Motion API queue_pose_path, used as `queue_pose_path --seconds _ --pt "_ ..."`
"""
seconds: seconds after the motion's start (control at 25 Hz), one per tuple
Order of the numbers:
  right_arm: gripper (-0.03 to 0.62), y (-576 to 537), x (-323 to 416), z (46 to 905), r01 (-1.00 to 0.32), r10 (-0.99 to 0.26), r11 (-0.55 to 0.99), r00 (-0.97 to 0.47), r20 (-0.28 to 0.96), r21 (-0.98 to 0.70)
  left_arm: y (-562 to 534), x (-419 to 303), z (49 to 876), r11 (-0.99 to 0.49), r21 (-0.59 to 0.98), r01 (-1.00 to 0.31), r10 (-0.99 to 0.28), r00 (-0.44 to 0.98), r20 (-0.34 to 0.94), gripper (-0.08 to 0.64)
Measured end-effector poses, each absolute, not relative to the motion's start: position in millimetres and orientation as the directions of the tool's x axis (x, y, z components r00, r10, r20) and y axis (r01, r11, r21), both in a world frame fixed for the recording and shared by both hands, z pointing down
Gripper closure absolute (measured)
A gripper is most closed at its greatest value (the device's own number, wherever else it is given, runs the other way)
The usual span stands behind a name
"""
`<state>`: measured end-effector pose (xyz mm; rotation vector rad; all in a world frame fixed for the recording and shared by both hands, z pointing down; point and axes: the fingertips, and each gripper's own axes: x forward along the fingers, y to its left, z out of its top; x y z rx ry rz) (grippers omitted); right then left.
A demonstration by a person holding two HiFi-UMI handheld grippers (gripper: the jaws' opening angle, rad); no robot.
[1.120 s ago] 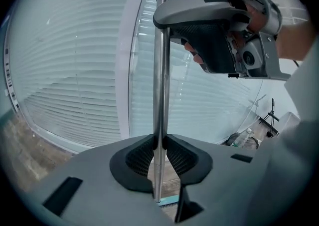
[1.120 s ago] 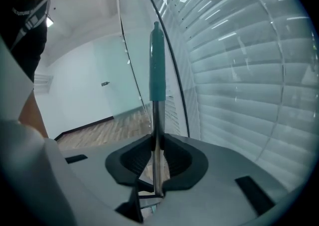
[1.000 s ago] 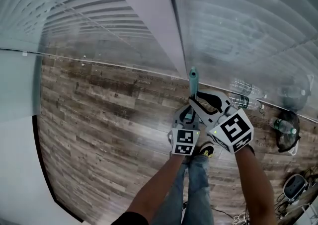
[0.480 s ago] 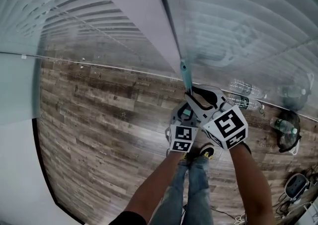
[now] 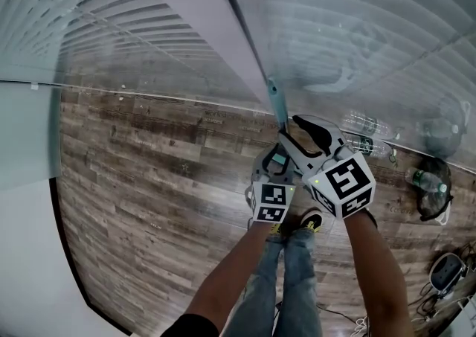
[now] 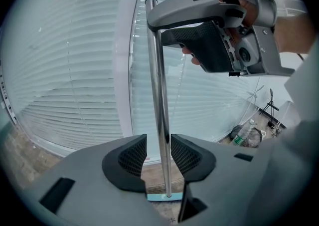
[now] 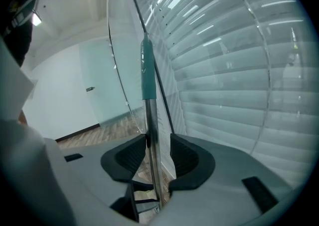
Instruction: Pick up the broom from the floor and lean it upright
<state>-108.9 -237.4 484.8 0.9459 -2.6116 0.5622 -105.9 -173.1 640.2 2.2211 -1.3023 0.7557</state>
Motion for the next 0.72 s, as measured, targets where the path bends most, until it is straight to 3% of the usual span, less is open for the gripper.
queue_pose_path --seconds 0.32,0.72 --pt "0.434 -225.1 -74.9 472.8 -0.705 -0.589 0.657 -0.702 0.401 -0.268 -164.8 -104.4 618.5 -0.480 0.095 -0.872 -0.647 0.425 0.633 0.413" --pt "0.434 -152.1 26.2 448.2 -0.782 -0.642 0.578 -0.612 0.461 -0.234 -131.8 -146.0 558.3 -0.540 0.038 -0.841 -0.679 0.462 0.570 0.413"
